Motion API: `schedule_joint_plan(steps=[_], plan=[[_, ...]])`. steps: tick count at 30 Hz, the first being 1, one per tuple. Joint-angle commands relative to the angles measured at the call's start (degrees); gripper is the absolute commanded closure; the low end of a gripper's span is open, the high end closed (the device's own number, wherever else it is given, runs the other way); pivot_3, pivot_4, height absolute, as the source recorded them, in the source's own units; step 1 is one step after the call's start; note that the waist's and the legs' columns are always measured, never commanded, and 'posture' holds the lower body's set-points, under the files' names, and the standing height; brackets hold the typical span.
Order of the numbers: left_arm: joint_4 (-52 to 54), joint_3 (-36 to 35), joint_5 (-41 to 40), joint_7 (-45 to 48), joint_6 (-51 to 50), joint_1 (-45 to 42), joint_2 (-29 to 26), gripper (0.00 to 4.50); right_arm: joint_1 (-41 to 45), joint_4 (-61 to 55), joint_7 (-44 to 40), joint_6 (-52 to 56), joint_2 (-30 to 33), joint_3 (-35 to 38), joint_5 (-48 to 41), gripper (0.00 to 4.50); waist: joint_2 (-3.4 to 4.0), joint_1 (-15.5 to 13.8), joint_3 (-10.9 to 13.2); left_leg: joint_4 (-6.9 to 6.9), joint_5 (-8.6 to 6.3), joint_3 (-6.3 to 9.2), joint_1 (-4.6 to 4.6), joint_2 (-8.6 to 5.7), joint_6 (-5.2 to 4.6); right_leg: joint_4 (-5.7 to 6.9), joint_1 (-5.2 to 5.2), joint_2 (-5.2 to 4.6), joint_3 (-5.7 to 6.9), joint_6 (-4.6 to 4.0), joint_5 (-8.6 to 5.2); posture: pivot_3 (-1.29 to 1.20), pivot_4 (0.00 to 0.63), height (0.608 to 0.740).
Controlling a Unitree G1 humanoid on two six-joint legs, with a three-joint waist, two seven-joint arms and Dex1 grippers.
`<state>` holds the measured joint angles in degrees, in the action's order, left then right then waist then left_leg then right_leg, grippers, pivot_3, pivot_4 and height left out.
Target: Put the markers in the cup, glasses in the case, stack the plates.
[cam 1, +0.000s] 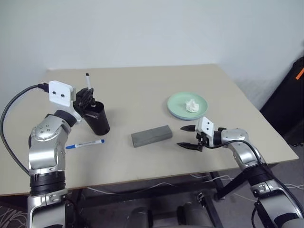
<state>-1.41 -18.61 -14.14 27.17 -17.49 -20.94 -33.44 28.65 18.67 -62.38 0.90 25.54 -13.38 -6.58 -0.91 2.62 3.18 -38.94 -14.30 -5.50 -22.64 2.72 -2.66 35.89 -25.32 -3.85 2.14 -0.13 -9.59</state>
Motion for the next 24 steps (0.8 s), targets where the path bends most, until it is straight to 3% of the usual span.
schedule_joint_plan(steps=[1, 10, 19, 24], plan=[[0.4, -1.7, 0.2, -1.5, 0.3, 0.1, -1.1, 4.47, 1.2, -0.9, -0.1, -1.2, -0.1, 0.5, -0.1, 0.91, 0.00, 0.0, 0.0, 0.01, 0.00, 0.00, 0.00, 0.00, 0.00, -0.01, 0.00, 0.00, 0.00, 0.00, 0.00, 0.00, 0.000, 0.740], [-3.7, -1.1, -0.7, -1.4, 3.2, -0.2, 0.3, 4.47, 1.0, -1.2, 0.0, -1.0, -0.2, 0.4, -0.1, 0.91, 0.00, 0.0, 0.0, 0.02, 0.00, 0.00, -0.01, 0.00, 0.01, -0.01, -0.01, -0.01, 0.02, 0.00, 0.00, 0.00, 0.000, 0.740], [-6.5, 0.1, -0.6, -0.3, 4.9, -1.8, 0.5, 1.81, 1.1, -1.2, 0.2, -1.0, -0.2, 0.5, -0.1, 0.91, 0.00, 0.0, 0.0, 0.02, 0.00, -0.01, -0.02, 0.01, 0.01, -0.02, -0.01, -0.01, 0.03, 0.00, 0.00, 0.00, 0.000, 0.740], [-5.9, 0.4, -2.6, 4.0, 4.1, -2.9, -1.0, 1.81, 1.2, -1.0, 0.4, -1.1, -0.4, 0.5, 0.0, 0.91, 0.00, 0.0, 0.0, 0.05, 0.00, -0.02, -0.02, 0.02, 0.01, -0.03, -0.05, 0.00, 0.03, -0.01, 0.00, 0.00, 0.000, 0.740]])
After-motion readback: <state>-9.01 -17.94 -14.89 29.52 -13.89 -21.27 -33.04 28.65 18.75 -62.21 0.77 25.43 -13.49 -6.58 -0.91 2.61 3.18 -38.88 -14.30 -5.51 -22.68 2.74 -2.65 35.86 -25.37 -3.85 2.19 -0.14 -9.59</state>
